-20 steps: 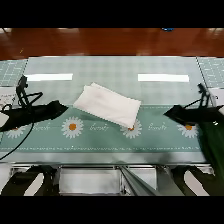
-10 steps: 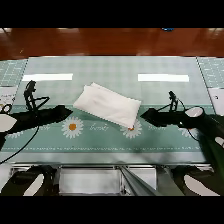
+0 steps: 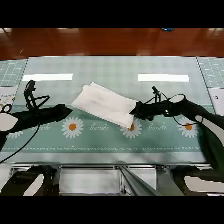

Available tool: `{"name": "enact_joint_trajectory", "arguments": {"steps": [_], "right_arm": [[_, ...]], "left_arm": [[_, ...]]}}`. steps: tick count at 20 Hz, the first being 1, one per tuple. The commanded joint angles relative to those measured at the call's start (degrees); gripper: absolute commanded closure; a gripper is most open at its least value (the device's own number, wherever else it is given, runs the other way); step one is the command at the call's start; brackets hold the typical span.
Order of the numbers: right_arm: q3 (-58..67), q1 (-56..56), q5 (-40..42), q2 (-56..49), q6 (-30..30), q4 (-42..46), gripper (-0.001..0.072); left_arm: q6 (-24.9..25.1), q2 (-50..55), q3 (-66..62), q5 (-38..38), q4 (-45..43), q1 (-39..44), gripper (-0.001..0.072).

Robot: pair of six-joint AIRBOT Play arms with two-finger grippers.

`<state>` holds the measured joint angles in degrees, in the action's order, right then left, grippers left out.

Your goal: Fold the shirts.

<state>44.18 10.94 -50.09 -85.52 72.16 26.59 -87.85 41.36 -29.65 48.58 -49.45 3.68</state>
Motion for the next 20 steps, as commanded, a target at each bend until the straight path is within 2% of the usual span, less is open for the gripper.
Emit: {"name": "enact_joint_trajectory", "arguments": {"steps": [1, 3, 4, 6, 11, 16, 20], "right_arm": [[6.08, 4.13, -0.42, -3.23, -1.68, -0.17, 0.0680], [12.20, 4.28, -3.26, -3.23, -0.44, 3.06, 0.0681], [16.02, 4.28, -4.61, -3.19, 2.03, 5.99, 0.0681], [23.17, 5.18, -6.60, -3.19, 11.15, 13.46, 0.0682], [38.86, 3.96, -17.42, -1.36, 19.87, 28.28, 0.0682], [51.19, -5.09, -27.78, 2.97, 22.97, 30.88, 0.0682], [59.78, -17.27, -38.40, 6.25, 24.98, 32.28, 0.0682]], "left_arm": [[0.00, 0.15, 0.02, -0.59, -0.02, 0.04, 0.0693], [0.07, 0.15, 0.02, -0.61, -0.04, 0.04, 0.0693], [0.17, 0.15, 0.02, -0.59, -0.04, 0.04, 0.0693], [0.22, 0.15, 0.02, -0.63, -0.02, 0.04, 0.0693], [1.95, 0.15, 0.02, -1.46, -0.02, 0.33, 0.0693], [0.87, 0.15, 0.02, -2.62, -0.02, 0.39, 0.0692], [1.31, 0.13, 0.02, -4.04, 0.00, 0.39, 0.0693]]}}
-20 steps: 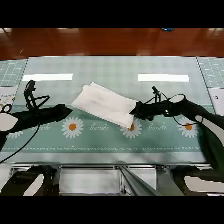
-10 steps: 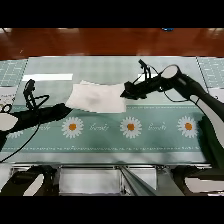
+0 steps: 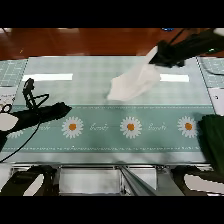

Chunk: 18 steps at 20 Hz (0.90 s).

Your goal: Fold the shirts.

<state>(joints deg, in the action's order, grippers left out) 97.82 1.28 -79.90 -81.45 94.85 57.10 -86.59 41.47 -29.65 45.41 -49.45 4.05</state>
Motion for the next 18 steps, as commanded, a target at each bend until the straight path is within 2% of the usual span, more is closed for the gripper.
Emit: {"name": "enact_joint_trajectory", "arguments": {"steps": [1, 6, 8, 10, 14, 18], "right_arm": [[7.80, -10.93, -10.64, 2.82, 2.32, 1.79, 0.0682], [9.84, -29.81, -19.78, 7.39, 1.81, -0.15, 0.0683], [9.77, -36.26, -26.69, 8.83, 1.49, 6.80, 0.0683], [8.04, -42.29, -26.53, 11.23, 0.48, 10.84, 0.0684], [-1.77, -54.62, -26.58, 16.57, -2.64, 13.22, 0.0684], [-13.75, -65.42, -26.60, 23.65, -4.42, 25.40, 0.0683]], "left_arm": [[0.04, 0.02, 0.02, -0.85, 0.00, 0.02, 0.0693], [-2.23, 0.02, 0.02, -3.89, 0.04, 0.02, 0.0660], [-2.14, 0.00, 0.00, -4.66, 0.02, 0.00, 0.0661], [-1.46, 0.00, 0.00, -4.94, 0.00, 0.00, 0.0682], [-1.46, -0.02, 0.00, -4.68, 0.00, 0.02, 0.0694], [-1.49, 0.00, 0.00, -4.70, 0.02, 0.02, 0.0694]]}}
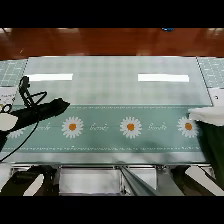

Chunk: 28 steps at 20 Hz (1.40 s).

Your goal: Fold the shirts.

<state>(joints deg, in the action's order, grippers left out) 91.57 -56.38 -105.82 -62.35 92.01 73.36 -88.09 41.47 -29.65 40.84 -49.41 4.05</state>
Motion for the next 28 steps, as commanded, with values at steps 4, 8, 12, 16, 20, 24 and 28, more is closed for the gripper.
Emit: {"name": "enact_joint_trajectory", "arguments": {"steps": [4, 8, 12, 16, 20, 24, 28], "right_arm": [[-17.97, -14.10, -0.63, 11.30, 0.50, 20.65, 0.0677], [-21.05, -14.01, 0.35, 11.56, 3.06, 22.01, 0.0297], [-19.45, -12.74, 4.33, 9.27, 4.83, 1.97, 0.0508], [-19.30, 13.73, 28.22, 8.22, 6.49, -13.51, 0.0681], [-19.19, 51.34, 47.74, -0.04, 0.83, -10.43, 0.0681], [-18.73, 63.84, 30.03, -13.94, 6.99, 11.63, 0.0683], [-18.73, 63.58, 24.65, -15.58, 6.91, 20.33, 0.0682]], "left_arm": [[0.00, 0.00, 0.02, -0.15, -0.02, 0.02, 0.0693], [3.39, 0.04, 0.00, -0.52, -0.04, -0.04, 0.0693], [4.98, 0.59, -4.46, -6.86, -0.04, -3.98, 0.0693], [5.01, 5.81, -21.84, -1.95, -0.04, -8.50, 0.0694], [3.91, 20.65, -44.61, 19.82, -9.33, 0.26, 0.0695], [-11.80, 28.13, -46.88, 29.75, -35.10, 8.09, 0.0693], [-14.36, 27.76, -38.91, 29.57, -34.97, 7.76, 0.0693]]}}
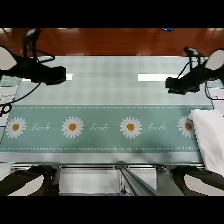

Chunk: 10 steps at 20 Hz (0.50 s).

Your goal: Fold the shirts.

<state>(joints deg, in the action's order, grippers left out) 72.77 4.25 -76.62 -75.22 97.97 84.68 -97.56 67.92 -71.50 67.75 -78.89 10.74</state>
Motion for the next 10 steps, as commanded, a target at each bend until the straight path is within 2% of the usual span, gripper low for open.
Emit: {"name": "enact_joint_trajectory", "arguments": {"steps": [1, 10], "right_arm": [[0.07, 2.95, -4.42, -2.71, 0.94, 8.87, 0.0681], [0.07, 2.99, -3.10, -2.71, 0.96, 8.90, 0.0681]], "left_arm": [[-5.25, 1.33, 4.09, 2.32, -5.49, 1.07, 0.0693], [-5.18, 1.36, 4.24, 5.29, -5.55, 1.07, 0.0693]]}}
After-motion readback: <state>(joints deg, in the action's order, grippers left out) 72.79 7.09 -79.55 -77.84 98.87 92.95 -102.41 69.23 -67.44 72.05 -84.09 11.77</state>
